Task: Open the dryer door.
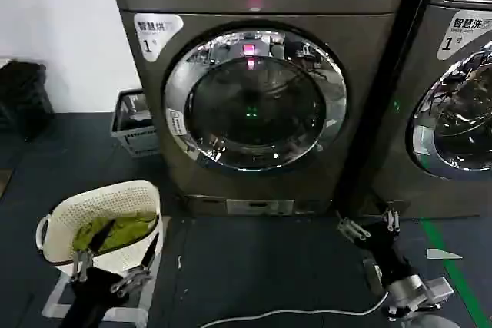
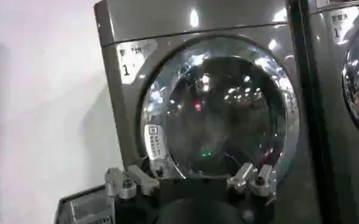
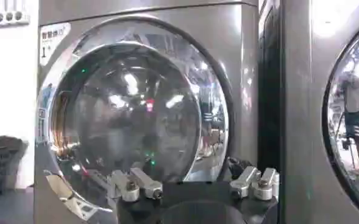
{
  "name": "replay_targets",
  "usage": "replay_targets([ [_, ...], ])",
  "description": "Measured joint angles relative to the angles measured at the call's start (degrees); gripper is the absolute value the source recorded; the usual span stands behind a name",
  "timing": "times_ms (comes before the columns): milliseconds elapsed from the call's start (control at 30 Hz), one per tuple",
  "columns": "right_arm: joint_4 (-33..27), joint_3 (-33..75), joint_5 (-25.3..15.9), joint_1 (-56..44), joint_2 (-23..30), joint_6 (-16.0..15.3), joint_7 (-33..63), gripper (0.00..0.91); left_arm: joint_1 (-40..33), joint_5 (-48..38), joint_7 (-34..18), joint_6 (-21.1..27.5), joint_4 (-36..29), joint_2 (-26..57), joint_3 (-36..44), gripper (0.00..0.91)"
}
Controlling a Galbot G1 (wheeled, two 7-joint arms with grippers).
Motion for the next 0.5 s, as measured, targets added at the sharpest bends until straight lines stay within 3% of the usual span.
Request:
replay_targets([
  [233,-6.80,-4.88,9.11,9.61,-13.14,-1.91,-3.72,0.907,-0.21,1.65,0.13,0.32,0.00,0.85,0.44,0.907],
  [500,-13.52,-15.59,12.90,18.99,-24.03,-1.51,-4.21,0.907,0.14,1.55,-0.55,0.62,0.00,1.90,0.16,0.907],
])
